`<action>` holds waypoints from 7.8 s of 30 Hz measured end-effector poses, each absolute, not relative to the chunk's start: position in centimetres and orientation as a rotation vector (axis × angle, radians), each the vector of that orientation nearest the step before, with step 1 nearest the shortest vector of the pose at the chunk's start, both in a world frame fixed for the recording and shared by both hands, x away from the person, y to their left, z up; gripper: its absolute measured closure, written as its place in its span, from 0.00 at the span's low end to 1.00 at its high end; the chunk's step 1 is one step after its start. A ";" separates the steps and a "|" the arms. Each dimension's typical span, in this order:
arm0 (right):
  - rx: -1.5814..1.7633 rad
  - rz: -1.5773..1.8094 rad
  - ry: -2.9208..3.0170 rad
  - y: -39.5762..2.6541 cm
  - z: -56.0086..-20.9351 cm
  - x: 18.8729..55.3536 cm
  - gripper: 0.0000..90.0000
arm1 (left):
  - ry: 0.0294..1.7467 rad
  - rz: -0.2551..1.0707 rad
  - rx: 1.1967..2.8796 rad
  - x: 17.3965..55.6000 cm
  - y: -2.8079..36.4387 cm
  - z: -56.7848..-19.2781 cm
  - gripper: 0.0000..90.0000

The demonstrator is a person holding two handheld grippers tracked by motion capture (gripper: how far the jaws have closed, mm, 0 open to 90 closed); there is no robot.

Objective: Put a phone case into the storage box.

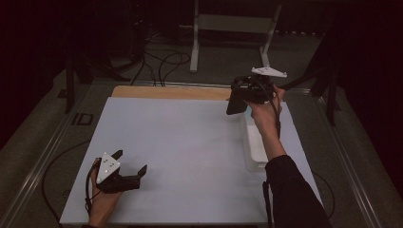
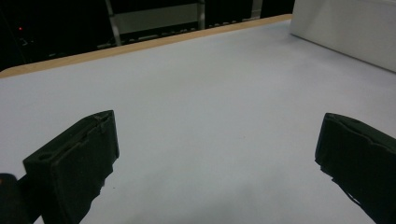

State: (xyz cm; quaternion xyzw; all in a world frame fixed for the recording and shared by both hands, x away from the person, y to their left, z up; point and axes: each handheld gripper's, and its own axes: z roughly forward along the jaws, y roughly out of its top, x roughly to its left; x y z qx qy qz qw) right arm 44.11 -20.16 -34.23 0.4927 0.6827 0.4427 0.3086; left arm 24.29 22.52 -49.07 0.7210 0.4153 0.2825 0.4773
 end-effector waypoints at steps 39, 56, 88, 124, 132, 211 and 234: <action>1.405 1.051 1.682 -23.7 -34.6 45.0 0.16 | 1.017 0.695 1.759 24.3 22.5 -49.0 0.00; 1.443 1.006 1.650 -25.3 -35.1 45.3 0.16 | 1.018 0.695 1.761 24.3 22.5 -49.0 0.00; 1.517 0.870 1.734 -24.5 -40.8 47.3 0.15 | 1.020 0.690 1.750 24.3 22.6 -49.0 0.00; 1.551 0.861 1.749 -24.9 -42.9 49.1 0.14 | 1.022 0.685 1.738 24.3 22.9 -48.9 0.00; 1.577 0.923 1.775 -25.5 -42.8 49.3 0.10 | 1.023 0.684 1.739 24.3 22.9 -48.9 0.00; 1.214 1.283 1.987 -22.5 -41.9 32.8 0.10 | 1.039 0.635 1.723 24.1 24.4 -47.8 0.00; 1.078 1.371 1.933 -24.6 -45.8 26.4 0.11 | 0.975 0.657 1.718 23.2 25.0 -47.2 0.00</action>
